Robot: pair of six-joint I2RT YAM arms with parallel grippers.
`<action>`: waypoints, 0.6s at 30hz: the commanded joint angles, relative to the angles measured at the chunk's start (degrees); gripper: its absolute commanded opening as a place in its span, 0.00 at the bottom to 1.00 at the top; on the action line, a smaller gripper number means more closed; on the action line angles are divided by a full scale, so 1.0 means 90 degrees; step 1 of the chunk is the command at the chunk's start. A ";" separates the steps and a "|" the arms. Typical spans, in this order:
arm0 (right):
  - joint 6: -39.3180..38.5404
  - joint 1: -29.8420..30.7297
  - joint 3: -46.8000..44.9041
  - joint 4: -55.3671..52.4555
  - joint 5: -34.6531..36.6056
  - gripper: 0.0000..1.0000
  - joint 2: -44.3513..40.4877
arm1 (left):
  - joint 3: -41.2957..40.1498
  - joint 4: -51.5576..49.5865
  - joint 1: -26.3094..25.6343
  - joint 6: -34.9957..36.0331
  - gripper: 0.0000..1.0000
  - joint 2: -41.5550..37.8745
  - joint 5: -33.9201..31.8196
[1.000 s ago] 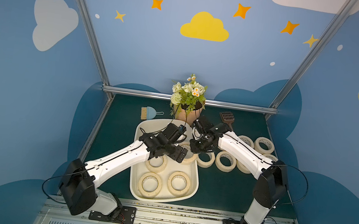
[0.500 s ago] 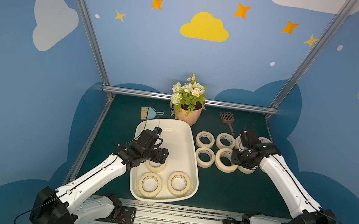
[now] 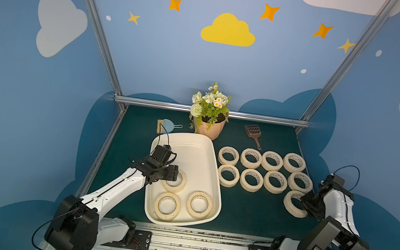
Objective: Take out the art tape in the storage box
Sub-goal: Place the art tape at the center of the board.
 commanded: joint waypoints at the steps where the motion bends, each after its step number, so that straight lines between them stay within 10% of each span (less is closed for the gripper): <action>1: 0.0146 -0.0270 0.0120 0.0482 0.0061 0.00 0.0360 | -0.0144 0.0299 0.0270 -0.0227 0.79 -0.0066 0.0006; 14: 0.0239 -0.0237 0.0107 0.1389 0.0697 0.00 0.1143 | -0.0406 0.0394 0.0596 -0.0388 0.80 0.0175 -0.0291; 18: 0.0122 -0.0049 0.0144 0.1283 0.0719 0.37 0.0922 | -0.0372 0.0371 0.0593 -0.0320 0.80 0.0397 -0.0284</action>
